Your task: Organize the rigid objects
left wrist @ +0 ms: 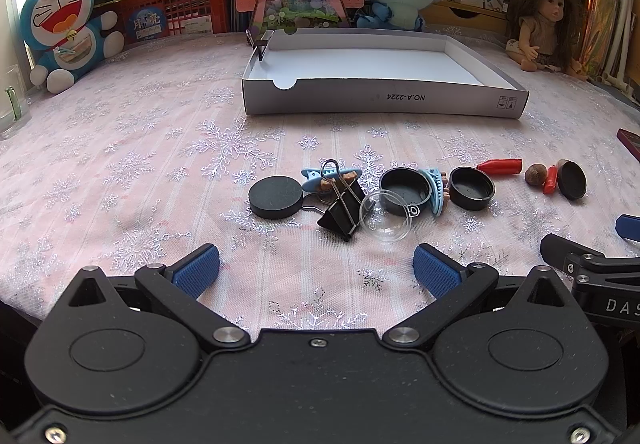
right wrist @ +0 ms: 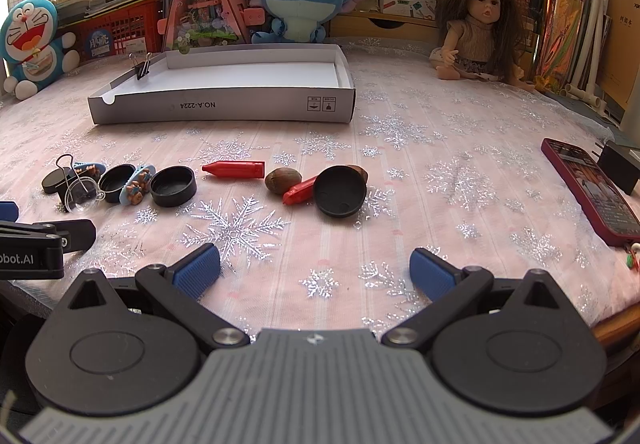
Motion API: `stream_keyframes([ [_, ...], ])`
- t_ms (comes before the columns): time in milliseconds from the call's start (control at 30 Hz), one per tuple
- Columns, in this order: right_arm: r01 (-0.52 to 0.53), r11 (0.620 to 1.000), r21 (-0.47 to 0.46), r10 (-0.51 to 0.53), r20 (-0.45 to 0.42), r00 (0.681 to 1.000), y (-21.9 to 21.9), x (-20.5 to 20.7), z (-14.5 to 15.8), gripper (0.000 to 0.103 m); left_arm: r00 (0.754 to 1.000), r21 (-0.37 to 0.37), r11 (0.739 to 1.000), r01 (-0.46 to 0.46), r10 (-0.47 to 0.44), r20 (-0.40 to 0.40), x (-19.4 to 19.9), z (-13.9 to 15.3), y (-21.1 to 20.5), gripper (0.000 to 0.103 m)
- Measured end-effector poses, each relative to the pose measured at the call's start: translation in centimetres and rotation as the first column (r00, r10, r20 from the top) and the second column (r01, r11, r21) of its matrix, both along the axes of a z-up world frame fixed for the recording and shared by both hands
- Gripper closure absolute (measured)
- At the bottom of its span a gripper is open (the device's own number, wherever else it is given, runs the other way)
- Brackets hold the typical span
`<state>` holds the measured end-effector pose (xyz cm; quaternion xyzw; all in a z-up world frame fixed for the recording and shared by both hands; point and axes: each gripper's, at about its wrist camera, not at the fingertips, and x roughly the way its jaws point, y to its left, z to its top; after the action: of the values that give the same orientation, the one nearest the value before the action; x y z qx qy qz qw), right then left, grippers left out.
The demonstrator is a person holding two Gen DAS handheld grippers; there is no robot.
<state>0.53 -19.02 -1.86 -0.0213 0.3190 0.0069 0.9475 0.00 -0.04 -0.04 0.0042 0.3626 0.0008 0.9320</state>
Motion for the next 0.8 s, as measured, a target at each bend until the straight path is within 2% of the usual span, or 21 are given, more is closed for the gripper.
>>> stream_keyframes([
  [467,0.006,1.0,-0.005,-0.006,0.004,1.0,0.02,-0.09,-0.05,0.0,1.0,-0.001,1.0,0.009,-0.009,0.011,-0.06,0.11,0.34,0.0],
  [800,0.005,1.0,-0.006,-0.005,0.04,0.999,-0.08,-0.54,-0.29,0.0,0.998,-0.001,1.0,0.025,-0.025,0.051,-0.35,-0.18,0.9,0.0],
])
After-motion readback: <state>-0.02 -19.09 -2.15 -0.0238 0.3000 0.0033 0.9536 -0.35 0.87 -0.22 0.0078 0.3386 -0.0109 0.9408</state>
